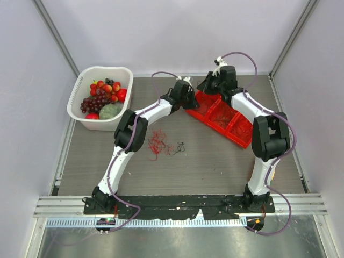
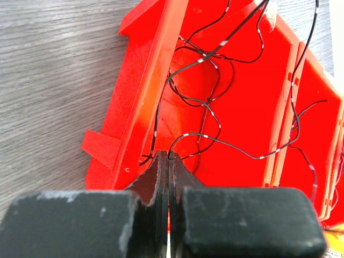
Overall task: Untangle the cables
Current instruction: Place the cable in the bin.
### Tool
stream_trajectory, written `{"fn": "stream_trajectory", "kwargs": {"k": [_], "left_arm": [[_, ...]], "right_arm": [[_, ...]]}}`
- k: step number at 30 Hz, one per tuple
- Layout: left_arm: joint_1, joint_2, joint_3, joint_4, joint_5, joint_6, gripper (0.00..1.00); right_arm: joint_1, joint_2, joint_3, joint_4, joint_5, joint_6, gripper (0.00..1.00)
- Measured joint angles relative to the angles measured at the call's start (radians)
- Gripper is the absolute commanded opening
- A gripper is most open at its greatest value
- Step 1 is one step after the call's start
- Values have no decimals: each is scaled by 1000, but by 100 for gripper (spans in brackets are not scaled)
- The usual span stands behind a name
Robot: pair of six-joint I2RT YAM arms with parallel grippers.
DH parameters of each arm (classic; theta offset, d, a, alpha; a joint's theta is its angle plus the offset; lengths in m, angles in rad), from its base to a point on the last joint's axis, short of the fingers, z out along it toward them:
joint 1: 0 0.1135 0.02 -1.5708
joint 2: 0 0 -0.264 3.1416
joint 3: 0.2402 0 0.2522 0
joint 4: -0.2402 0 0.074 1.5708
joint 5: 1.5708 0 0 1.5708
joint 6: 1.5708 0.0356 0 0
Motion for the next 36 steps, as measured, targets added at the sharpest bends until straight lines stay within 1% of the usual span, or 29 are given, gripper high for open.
{"fn": "stream_trajectory", "kwargs": {"k": [4,8,12,18,21,23,26,28,32,36], "left_arm": [[0,0,-9,6,1,-1,0],[-2,-10,-38,20,3,-5,0],[0,-18,-56,32,5,-20,0],[3,-26,-69,40,7,-29,0],[5,-29,-76,46,8,-34,0],[6,-30,-77,45,9,-36,0],[6,-31,-78,46,10,-45,0],[6,-31,-78,46,10,-48,0],[7,-31,-80,48,10,-49,0],[9,-32,-87,56,11,-49,0]], "right_arm": [[4,-43,0,52,-26,6,1],[5,-44,0,158,-66,43,1],[5,-15,-5,290,-99,95,1],[-6,48,-60,519,-145,169,1],[-25,93,-76,618,-169,212,1],[-43,98,-116,655,-171,231,1],[-68,90,-192,678,-164,238,1],[-80,68,-246,658,-156,228,1],[-86,-38,-364,595,-119,179,1],[-82,-175,-454,576,-87,125,1]]}}
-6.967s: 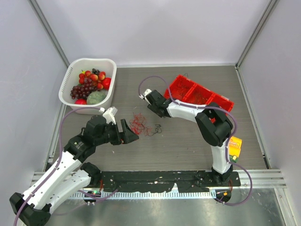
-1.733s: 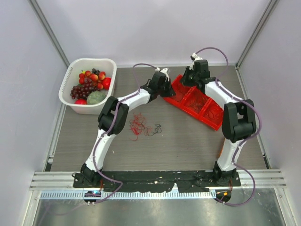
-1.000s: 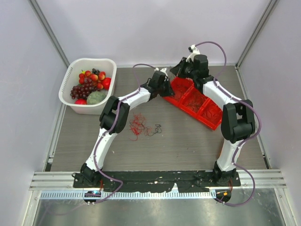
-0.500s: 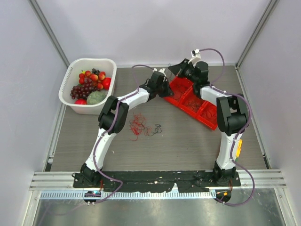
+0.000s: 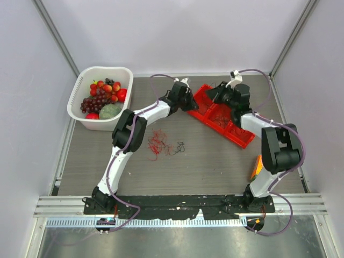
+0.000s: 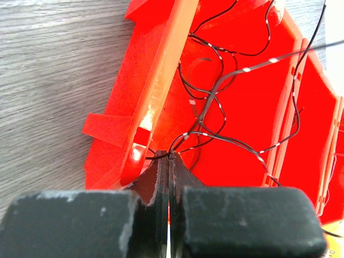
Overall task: Untangle the cables
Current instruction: Place the cable in the bin.
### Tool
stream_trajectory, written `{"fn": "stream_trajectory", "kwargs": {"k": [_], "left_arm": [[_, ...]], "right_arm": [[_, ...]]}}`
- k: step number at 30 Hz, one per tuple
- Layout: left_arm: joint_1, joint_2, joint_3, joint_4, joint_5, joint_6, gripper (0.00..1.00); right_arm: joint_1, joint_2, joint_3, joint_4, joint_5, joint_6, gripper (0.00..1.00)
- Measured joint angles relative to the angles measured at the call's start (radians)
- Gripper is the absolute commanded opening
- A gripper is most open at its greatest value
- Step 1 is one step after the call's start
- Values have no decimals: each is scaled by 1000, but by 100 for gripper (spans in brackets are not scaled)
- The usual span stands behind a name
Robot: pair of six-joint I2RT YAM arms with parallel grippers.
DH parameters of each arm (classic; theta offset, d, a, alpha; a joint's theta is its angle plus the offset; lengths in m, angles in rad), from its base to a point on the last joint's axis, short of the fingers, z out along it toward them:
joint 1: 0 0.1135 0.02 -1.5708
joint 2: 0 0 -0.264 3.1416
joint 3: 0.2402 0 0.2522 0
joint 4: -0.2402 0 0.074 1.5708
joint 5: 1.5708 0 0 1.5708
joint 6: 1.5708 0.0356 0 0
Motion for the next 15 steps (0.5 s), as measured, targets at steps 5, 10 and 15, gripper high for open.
{"fn": "stream_trajectory", "kwargs": {"k": [5,10,15], "left_arm": [[3,-5,-6,4,0,0,0],[6,-5,-6,3,1,-1,0],[6,-6,-6,3,6,-1,1]], "right_arm": [[1,-74,-13,-62,55,-53,1],[1,14,60,-130,69,-75,1],[1,137,116,-176,68,-73,1]]}}
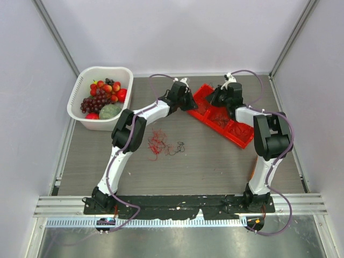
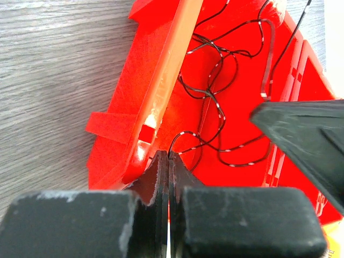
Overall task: Untangle the cables
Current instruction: Place the cable in the bin.
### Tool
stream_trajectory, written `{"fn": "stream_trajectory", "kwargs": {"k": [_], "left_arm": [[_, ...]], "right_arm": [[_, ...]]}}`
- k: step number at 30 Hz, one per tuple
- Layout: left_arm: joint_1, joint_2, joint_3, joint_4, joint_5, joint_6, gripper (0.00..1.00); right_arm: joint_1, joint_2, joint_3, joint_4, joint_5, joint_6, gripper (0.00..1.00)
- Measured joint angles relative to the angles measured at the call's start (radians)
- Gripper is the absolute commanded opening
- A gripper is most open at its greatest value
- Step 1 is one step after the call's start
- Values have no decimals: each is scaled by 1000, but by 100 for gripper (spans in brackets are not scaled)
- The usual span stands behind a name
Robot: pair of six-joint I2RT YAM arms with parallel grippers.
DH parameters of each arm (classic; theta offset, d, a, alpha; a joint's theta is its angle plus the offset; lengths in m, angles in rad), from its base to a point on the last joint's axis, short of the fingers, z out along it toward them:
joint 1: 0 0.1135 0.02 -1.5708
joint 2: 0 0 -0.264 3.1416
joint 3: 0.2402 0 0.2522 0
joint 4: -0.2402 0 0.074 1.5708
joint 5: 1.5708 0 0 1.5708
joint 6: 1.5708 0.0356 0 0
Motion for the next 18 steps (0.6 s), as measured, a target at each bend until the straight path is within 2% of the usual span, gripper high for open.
{"fn": "stream_trajectory", "kwargs": {"k": [1,6,10,12,18], "left_arm": [[0,0,0,0,2,0,5],[3,-13,0,-19,13,3,36],[6,-59,0,-53,23,1,52],[6,-95,-5,-64,28,0,58],[7,-266,-55,-92,43,7,64]], "right_arm": [[0,17,12,-21,5,0,1],[5,51,82,-161,53,-15,1],[13,93,195,-266,83,-33,1],[20,128,257,-308,100,-43,1],[75,227,412,-491,201,-76,1]]}}
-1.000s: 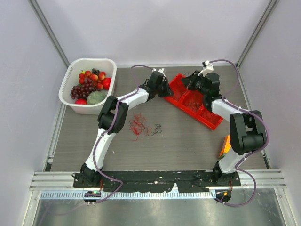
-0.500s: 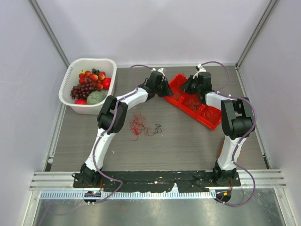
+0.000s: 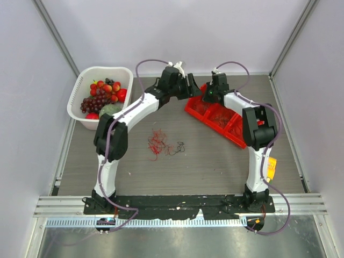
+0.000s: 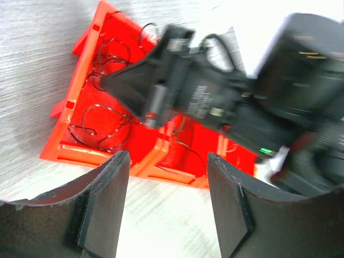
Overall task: Untangle the cables
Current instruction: Place the cable in the bin.
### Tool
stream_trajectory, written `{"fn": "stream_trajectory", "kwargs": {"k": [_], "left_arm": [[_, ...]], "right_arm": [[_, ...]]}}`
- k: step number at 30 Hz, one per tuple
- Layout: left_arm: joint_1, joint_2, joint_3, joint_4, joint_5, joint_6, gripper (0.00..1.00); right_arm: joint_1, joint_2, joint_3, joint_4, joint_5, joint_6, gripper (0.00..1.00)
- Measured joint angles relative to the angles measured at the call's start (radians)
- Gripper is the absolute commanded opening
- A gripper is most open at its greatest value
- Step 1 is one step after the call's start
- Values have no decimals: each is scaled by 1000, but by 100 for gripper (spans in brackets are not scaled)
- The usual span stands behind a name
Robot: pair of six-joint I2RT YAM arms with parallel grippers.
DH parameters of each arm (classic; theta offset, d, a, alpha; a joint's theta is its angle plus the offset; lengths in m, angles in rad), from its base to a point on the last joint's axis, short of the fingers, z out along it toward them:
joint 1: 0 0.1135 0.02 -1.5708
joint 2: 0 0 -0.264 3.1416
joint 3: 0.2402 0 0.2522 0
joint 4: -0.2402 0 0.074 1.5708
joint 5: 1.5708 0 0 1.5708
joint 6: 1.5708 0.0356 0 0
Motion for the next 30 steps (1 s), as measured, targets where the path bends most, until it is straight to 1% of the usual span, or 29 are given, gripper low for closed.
{"fn": "stream_trajectory", "kwargs": {"k": [2,6,9,13,15,17,18,20,23,24,27,30], "left_arm": [[1,-77,-33,-13,1,12,66],[6,-258,-151,-47,-2,43,66],[12,-423,-314,-61,-8,58,66],[17,-675,-583,-89,-14,85,67],[17,-798,-705,-116,-19,95,68],[17,-914,-814,-147,-27,97,71],[17,-961,-856,-156,-32,96,72],[17,-1072,-949,-188,-49,93,75],[17,-1194,-1046,-224,-73,80,76],[17,-1221,-1069,-231,-76,73,78],[17,-1249,-1110,-241,-79,68,79],[17,-1231,-1140,-233,-79,65,76]], "right_arm": [[18,27,37,-50,32,-8,1],[48,85,136,-160,104,-31,6],[56,114,201,-222,134,-52,19],[55,114,243,-299,139,-81,29],[55,111,259,-338,140,-90,36],[56,102,271,-381,150,-100,55],[56,89,271,-402,155,-103,67],[60,51,269,-440,172,-103,74],[68,-27,267,-487,208,-111,77],[72,-57,265,-497,223,-112,78],[95,-168,232,-517,286,-116,78],[146,-273,164,-526,344,-121,78]]}}
